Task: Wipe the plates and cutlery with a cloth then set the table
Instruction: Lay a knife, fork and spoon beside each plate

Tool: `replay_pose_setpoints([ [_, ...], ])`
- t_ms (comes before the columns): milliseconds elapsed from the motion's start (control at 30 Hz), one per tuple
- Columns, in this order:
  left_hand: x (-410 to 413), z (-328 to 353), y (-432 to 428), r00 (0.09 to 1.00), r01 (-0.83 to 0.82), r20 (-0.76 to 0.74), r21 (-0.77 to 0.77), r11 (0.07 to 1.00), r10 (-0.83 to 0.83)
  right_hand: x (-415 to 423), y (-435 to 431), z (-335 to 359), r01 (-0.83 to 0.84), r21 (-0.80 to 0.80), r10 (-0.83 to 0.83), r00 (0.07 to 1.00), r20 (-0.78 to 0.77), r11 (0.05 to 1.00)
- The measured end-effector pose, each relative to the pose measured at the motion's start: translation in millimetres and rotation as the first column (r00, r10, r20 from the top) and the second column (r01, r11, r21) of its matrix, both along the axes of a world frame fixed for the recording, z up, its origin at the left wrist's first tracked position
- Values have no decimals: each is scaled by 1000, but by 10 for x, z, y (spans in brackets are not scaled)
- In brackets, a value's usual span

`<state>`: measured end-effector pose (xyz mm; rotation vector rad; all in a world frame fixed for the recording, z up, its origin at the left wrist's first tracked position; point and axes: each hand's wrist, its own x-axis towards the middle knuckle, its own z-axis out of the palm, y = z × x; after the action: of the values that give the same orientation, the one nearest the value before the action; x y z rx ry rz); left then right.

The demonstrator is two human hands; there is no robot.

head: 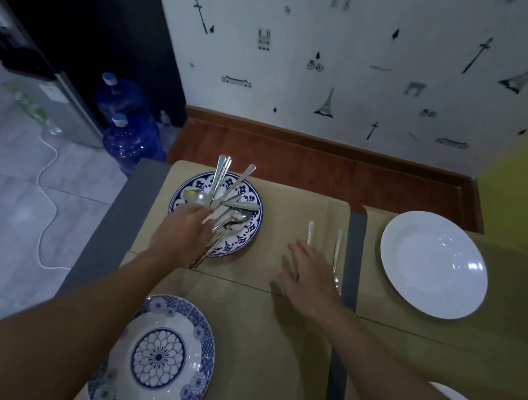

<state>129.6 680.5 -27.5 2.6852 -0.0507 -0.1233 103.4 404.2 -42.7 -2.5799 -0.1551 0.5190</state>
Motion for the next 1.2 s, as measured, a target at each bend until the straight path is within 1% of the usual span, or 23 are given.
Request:
replay_pose_setpoints([
  [100,-21,-59,203,999,-31,-39,68,997,34,-276,197,-132,-93,-31,94,995,41,995],
  [200,-76,-146,375,993,17,-120,102,995,-5,-643,315,-286,-183,-60,187,980,71,981],
  [267,-111,-206,439,989,38,-144,119,992,-20,-879,331,-408,-231,-82,237,969,75,970],
  [333,-123,-226,455,992,24,-122,125,992,-9,-1075,304,-557,-264,-127,278,954,114,956],
  [400,-99,-192,437,998,11,-70,131,991,-2,-1206,261,-687,-278,-183,305,941,146,943],
  [500,-4,-160,411,1000,-14,4,173,985,13,-1250,237,-777,-279,-201,315,932,178,939],
  [567,85,-155,409,999,-47,27,180,982,43,-1241,249,-793,-276,-209,318,925,209,938],
  [633,183,-150,386,998,-68,27,144,987,65,-1241,250,-805,-269,-206,314,922,227,941],
  [700,279,-126,326,993,-114,-1,34,993,115,-1246,254,-818,-259,-194,301,924,235,946],
  [767,381,-110,263,983,-176,-55,-55,983,174,-1242,263,-825,-246,-193,290,925,246,950],
  [833,491,-137,218,966,-239,-122,-100,966,227,-1242,265,-840,-236,-188,280,924,260,953],
  [967,673,-186,143,912,-352,-284,-173,920,296,-1240,256,-875,-227,-198,278,915,291,954],
  [1100,772,-204,124,857,-469,-374,-285,836,354,-1240,265,-885,-216,-197,272,907,323,956],
  [1200,817,-192,156,831,-526,-382,-307,793,404,-1246,264,-881,-213,-200,269,909,320,957],
])
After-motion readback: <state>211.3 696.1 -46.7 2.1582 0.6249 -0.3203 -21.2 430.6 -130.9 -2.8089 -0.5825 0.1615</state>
